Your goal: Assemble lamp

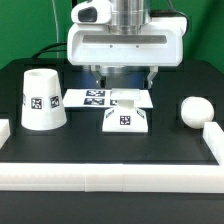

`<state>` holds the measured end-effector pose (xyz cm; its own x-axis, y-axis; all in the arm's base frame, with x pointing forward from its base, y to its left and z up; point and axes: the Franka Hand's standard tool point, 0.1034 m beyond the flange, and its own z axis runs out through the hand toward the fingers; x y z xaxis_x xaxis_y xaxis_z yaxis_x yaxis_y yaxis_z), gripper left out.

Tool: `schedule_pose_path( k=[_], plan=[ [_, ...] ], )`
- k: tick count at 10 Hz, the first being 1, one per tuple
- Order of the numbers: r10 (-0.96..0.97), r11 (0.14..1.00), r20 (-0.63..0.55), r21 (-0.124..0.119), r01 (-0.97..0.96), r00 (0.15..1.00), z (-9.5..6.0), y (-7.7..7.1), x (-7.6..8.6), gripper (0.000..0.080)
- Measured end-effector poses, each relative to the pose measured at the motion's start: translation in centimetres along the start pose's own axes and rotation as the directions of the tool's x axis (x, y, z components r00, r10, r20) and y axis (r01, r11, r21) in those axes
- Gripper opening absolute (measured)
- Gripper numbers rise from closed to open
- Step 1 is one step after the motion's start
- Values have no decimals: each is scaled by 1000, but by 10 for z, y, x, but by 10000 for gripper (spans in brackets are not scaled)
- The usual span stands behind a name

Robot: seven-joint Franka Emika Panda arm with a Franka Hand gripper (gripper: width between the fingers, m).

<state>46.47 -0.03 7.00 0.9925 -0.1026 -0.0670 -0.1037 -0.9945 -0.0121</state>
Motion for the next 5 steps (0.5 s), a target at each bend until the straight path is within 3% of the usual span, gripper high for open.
schedule_pose_path(
  k=[3, 5],
  plan=[
    [-47, 999, -6, -3, 47, 999, 12, -9, -1, 699],
    [-85, 996, 8, 4, 85, 996, 21, -1, -3, 699]
  ],
)
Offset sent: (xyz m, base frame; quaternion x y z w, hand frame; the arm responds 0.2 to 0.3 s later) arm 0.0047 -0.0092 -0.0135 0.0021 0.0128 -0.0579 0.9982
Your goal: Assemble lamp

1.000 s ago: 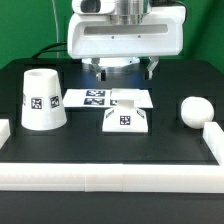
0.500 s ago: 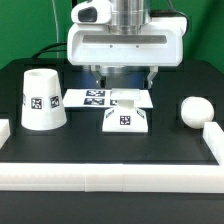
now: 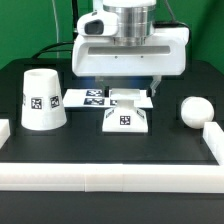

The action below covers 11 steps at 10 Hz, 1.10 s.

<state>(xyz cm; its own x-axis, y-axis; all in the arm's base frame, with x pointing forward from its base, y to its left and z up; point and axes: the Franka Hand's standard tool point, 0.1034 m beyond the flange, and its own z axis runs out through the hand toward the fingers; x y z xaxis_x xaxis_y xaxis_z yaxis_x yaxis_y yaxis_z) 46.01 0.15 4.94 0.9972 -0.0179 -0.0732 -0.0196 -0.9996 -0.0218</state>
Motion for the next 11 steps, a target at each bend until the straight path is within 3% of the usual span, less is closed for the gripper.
schedule_pose_path(
  k=[2, 3, 9, 11],
  plan=[
    [-2, 1000, 1, 1, 2, 1000, 0, 0, -1, 668],
    [-3, 1000, 1, 1, 3, 1000, 0, 0, 0, 532],
    [-4, 1000, 0, 1, 4, 1000, 0, 0, 2, 533],
    [-6, 1000, -21, 2, 6, 1000, -2, -2, 23, 534]
  ],
)
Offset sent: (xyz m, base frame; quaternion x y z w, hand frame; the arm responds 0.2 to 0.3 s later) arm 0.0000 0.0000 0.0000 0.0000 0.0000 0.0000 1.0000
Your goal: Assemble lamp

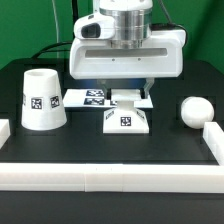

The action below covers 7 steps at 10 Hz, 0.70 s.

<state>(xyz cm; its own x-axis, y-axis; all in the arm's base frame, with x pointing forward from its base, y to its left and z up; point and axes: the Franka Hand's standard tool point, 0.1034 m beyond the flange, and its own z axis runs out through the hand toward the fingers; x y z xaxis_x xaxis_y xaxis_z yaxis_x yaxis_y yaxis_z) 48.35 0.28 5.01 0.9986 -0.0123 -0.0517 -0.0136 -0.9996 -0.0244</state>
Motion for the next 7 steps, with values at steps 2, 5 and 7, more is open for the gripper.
schedule_pose_path(
  k=[2, 5, 7],
  plan=[
    [-2, 1000, -26, 2, 2, 1000, -2, -2, 27, 534],
    [5, 1000, -63, 9, -5, 998, -4, -19, 67, 534],
    [26, 1000, -91, 15, -25, 996, -5, -39, 91, 534]
  ],
)
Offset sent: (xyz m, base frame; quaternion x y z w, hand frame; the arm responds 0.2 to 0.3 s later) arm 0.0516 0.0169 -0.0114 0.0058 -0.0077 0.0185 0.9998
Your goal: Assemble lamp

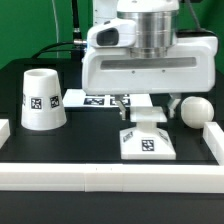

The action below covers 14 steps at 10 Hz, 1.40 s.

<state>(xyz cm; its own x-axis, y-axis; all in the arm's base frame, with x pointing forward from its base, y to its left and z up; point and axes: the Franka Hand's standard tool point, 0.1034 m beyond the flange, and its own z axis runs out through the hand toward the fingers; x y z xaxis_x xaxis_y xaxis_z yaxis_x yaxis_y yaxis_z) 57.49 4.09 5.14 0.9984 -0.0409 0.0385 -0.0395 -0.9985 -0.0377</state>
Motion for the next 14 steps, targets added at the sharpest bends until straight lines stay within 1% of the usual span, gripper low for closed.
schedule_pose_path(
  k=[2, 5, 9, 10, 13, 14],
  plan=[
    [-3, 1000, -19, 4, 3, 1000, 1, -15, 16, 534],
    [-7, 1000, -45, 9, 8, 999, 1, -26, 36, 534],
    [-24, 1000, -48, 14, 25, 999, 2, -47, 47, 534],
    [-27, 1000, -52, 14, 28, 998, 1, -49, 51, 534],
    [-30, 999, -52, 14, 31, 998, 2, -49, 51, 535],
    [-30, 999, -53, 14, 31, 998, 2, -49, 51, 657]
  ],
)
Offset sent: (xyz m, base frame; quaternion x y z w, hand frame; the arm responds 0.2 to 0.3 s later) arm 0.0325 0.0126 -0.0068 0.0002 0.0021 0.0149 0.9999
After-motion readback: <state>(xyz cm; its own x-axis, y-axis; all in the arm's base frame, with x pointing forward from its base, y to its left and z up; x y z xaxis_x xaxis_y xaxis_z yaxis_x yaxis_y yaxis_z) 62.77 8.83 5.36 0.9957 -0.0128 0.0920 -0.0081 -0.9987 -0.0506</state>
